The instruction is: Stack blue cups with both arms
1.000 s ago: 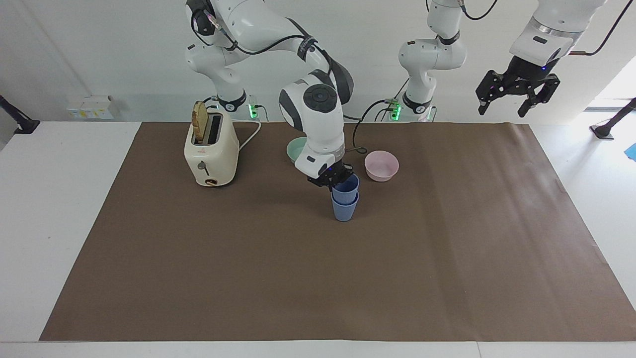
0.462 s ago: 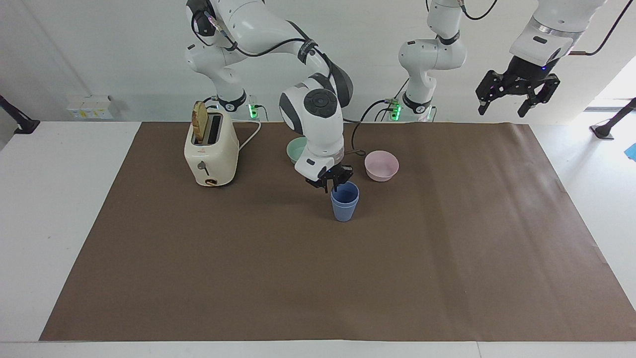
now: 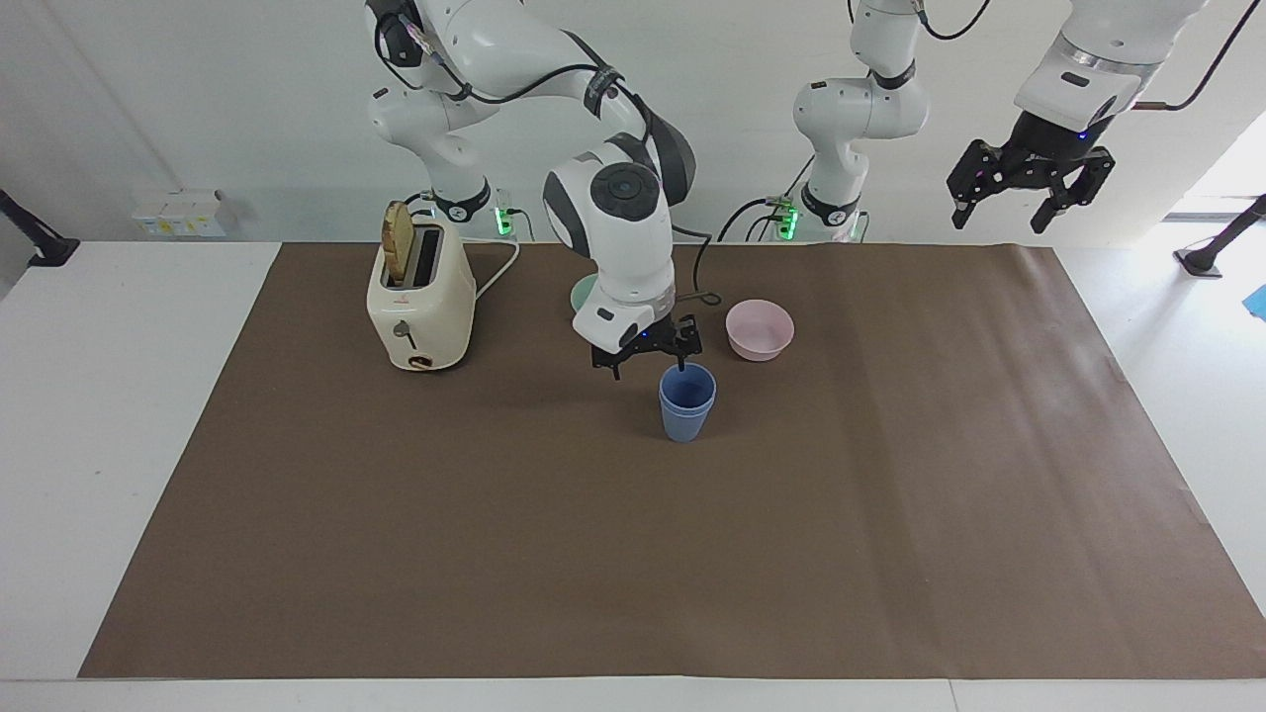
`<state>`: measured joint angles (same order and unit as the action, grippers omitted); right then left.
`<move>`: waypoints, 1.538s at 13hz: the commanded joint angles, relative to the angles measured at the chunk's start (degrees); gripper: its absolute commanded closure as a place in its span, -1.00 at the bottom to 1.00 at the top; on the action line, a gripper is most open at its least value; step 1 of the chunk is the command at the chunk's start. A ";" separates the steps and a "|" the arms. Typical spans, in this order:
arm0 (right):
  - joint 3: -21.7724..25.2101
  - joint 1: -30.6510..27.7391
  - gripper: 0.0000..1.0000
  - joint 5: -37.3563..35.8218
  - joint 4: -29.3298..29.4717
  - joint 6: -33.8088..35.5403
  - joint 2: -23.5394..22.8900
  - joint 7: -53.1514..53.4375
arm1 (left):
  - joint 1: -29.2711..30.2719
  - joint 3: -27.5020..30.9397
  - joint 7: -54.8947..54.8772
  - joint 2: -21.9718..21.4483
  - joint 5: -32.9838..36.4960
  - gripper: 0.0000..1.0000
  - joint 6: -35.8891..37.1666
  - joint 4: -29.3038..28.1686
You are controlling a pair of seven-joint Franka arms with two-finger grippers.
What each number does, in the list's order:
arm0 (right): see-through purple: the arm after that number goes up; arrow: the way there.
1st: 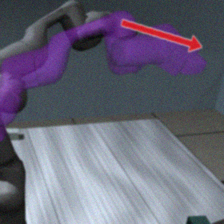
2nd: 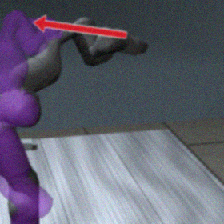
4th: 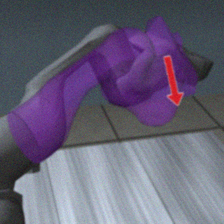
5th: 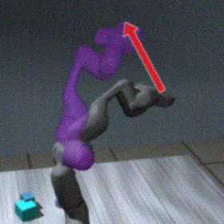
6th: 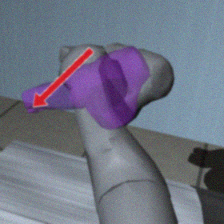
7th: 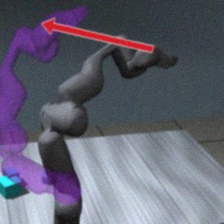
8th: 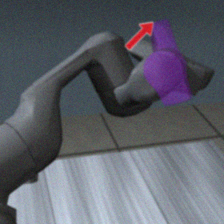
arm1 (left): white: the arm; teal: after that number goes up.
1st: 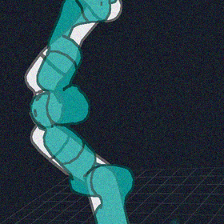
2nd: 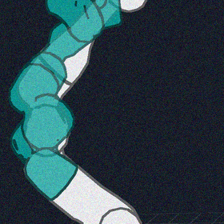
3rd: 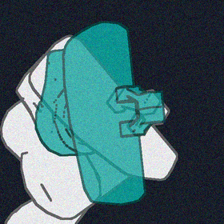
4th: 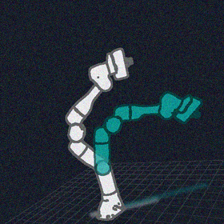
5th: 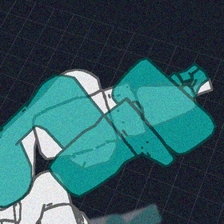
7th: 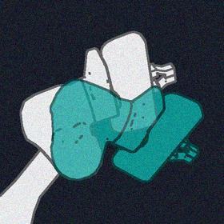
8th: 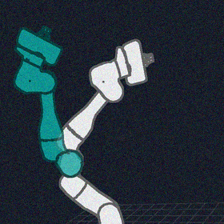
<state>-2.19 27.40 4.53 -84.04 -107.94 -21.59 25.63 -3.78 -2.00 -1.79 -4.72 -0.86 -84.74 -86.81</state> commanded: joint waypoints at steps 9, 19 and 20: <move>-0.35 -21.33 -1.00 -7.94 3.27 21.09 15.16 -20.43 | 0.62 -0.19 0.03 -1.00 -0.54 -1.00 0.54 -0.64; 2.19 -29.78 -1.00 -6.55 2.74 24.00 20.97 -26.25 | 0.62 -0.19 0.03 -1.00 -0.54 -1.00 0.54 -0.64; 2.11 -29.60 -1.00 -6.46 2.22 23.83 21.41 -26.16 | 0.62 -0.19 0.03 -1.00 -0.54 -1.00 0.54 -0.64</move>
<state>-0.09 -1.85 -2.31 -80.72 -83.88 -1.06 0.78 -3.78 -2.00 -1.79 -4.72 -0.86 -84.74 -86.81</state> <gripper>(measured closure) 0.000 0.000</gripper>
